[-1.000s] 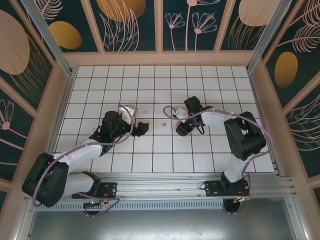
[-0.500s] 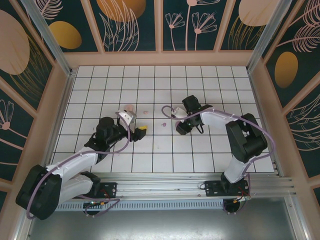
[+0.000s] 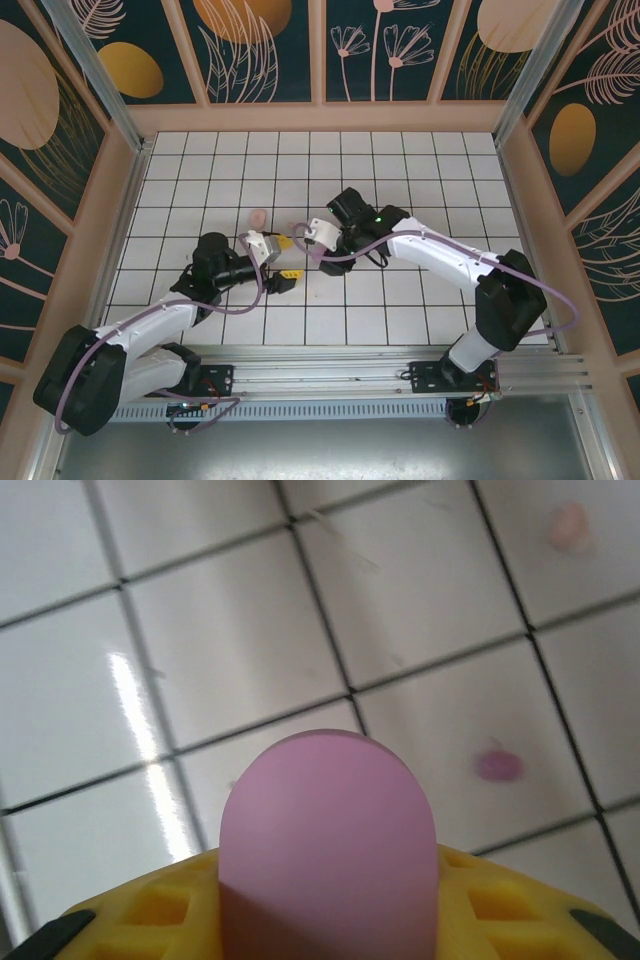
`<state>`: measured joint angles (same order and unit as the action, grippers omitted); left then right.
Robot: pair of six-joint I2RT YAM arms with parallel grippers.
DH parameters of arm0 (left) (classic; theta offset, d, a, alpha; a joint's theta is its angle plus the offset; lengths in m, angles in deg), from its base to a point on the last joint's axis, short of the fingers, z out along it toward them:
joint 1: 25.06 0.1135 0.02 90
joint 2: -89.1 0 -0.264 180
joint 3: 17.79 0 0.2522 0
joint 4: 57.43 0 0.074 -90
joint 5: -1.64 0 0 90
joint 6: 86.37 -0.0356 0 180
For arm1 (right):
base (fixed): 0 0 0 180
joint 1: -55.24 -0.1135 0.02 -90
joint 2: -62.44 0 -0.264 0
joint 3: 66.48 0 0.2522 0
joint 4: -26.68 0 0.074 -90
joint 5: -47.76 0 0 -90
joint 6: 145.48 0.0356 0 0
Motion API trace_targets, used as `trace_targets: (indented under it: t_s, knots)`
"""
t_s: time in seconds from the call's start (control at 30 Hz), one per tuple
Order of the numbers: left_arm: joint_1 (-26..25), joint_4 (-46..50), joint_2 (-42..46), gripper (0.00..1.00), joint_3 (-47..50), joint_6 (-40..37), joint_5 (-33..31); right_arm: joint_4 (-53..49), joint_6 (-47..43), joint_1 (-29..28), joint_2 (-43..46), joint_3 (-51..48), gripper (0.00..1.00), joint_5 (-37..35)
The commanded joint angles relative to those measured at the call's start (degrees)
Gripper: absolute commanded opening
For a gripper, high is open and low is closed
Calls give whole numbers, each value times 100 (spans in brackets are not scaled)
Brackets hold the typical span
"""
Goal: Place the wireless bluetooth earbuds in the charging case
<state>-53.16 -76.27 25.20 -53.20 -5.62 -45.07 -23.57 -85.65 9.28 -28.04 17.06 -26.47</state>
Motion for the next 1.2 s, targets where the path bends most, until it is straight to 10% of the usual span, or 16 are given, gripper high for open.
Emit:
trace_targets:
  t_s: [0.0,1.17]
  knots:
    - [-20,50,206,77,-96,-235,459,-527,-65,-106,195,370,25,723]
    - [-19,881,-554,64,-905,-441,1977,-817,-733,-274,760,472,24,1167]
